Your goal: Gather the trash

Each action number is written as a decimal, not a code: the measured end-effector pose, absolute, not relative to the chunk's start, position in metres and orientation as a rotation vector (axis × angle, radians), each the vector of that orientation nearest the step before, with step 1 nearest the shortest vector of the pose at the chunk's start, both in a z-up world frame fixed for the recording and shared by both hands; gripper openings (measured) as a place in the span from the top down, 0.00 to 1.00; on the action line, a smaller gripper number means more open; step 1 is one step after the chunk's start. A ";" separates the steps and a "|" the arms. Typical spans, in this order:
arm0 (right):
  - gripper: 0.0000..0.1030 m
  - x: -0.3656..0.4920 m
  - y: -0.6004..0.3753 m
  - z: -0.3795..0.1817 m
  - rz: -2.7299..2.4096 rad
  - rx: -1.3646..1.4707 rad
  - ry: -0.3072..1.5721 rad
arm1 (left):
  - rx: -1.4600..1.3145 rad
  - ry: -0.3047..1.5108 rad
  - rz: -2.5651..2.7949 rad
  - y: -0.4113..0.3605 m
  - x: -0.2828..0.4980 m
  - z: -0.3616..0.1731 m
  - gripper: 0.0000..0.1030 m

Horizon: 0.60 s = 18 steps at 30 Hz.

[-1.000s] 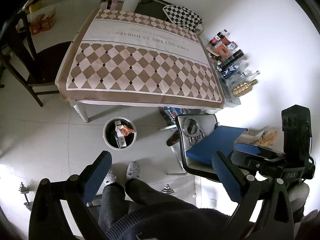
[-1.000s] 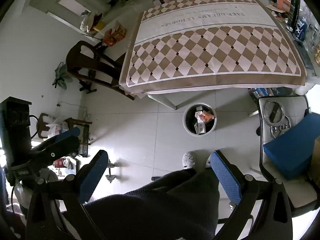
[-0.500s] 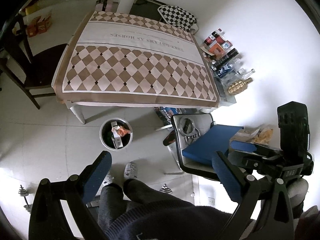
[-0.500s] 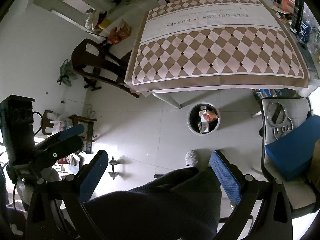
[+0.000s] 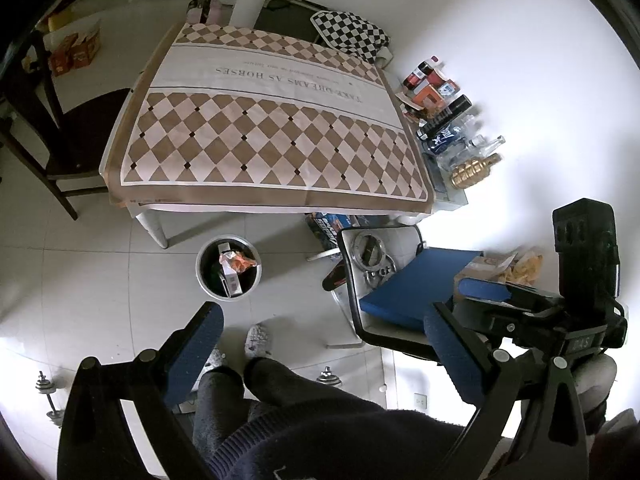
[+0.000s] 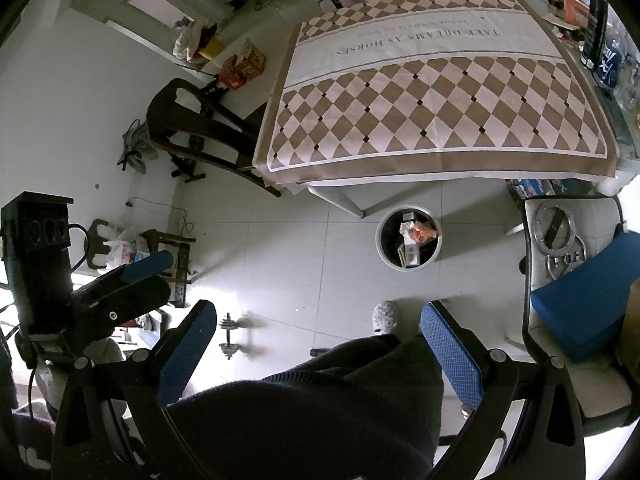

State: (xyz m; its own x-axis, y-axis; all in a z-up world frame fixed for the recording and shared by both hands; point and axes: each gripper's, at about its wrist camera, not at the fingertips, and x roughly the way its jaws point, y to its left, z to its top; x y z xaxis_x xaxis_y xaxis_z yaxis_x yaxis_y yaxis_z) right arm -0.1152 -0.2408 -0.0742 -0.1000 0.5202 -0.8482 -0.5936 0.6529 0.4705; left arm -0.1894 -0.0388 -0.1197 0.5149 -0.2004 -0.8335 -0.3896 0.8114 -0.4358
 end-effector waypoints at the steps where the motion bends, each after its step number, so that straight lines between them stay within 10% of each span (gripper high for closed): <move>1: 0.00 -0.115 -0.241 -0.073 0.939 -0.068 1.383 | -0.643 1.042 0.123 -0.039 -0.189 -0.119 0.00; 18: 0.00 -0.116 -0.240 -0.071 0.935 -0.064 1.381 | -0.639 1.043 0.113 -0.042 -0.188 -0.115 0.00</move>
State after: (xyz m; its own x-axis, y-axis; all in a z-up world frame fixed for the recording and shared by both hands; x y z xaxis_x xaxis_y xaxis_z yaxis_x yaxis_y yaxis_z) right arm -0.1163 -0.2399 -0.0715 -0.0963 0.5223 -0.8473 -0.5924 0.6540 0.4705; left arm -0.1881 -0.0415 -0.1154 0.5156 -0.2067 -0.8315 -0.3802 0.8145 -0.4382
